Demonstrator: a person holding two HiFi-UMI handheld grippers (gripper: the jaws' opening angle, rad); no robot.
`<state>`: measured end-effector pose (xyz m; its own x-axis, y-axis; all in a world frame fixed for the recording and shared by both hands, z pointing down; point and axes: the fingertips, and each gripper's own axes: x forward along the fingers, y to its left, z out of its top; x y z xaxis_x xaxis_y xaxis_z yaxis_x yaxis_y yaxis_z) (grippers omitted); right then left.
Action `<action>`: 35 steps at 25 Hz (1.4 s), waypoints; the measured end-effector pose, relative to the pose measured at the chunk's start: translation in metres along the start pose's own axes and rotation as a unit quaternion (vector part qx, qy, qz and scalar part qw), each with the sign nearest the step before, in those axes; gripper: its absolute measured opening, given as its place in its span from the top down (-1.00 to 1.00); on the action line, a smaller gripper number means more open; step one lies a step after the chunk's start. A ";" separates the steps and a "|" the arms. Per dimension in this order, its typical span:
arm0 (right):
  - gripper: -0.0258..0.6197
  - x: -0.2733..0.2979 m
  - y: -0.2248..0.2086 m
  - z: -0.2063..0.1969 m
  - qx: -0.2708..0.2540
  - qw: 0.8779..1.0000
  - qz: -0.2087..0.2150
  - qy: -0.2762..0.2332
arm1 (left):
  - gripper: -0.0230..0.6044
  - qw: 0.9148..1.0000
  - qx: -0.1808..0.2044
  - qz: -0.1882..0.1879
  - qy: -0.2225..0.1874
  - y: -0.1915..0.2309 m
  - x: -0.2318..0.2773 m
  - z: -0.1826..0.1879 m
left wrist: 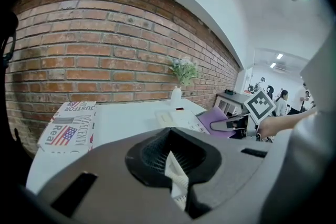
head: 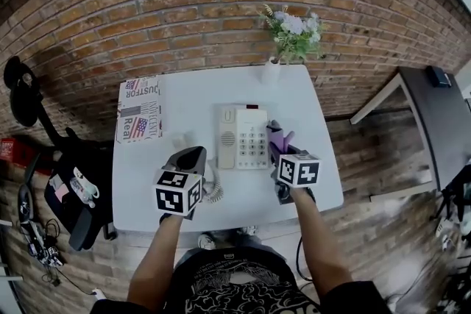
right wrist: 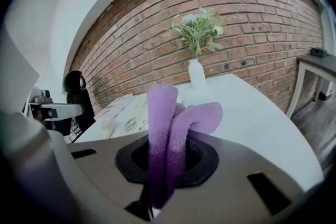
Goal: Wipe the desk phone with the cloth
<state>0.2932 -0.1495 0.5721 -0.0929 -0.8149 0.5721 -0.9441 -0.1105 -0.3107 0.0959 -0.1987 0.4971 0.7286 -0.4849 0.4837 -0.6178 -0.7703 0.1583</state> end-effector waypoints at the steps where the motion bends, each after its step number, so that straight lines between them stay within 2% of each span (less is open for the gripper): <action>1: 0.77 -0.002 0.001 -0.003 0.002 1.000 -0.002 0.000 | 0.91 1.000 0.001 -0.003 -0.001 0.000 -0.001 0.000; 19: 0.77 -0.038 0.023 -0.052 0.060 0.997 -0.036 -0.013 | 0.91 0.999 0.017 -0.047 -0.003 -0.005 -0.026 -0.010; 26: 0.77 -0.043 0.031 -0.060 0.097 0.993 -0.051 -0.032 | 0.91 0.999 0.019 -0.051 -0.001 0.001 -0.042 -0.019; 35: 0.77 -0.035 0.060 -0.069 0.091 0.994 -0.044 -0.029 | 0.91 0.999 0.015 -0.043 0.000 0.017 -0.061 -0.032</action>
<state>0.2179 -0.0884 0.5861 0.0109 -0.8283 0.5602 -0.8740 -0.2801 -0.3971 0.0312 -0.1693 0.4976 0.7782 -0.4166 0.4700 -0.5444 -0.8206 0.1740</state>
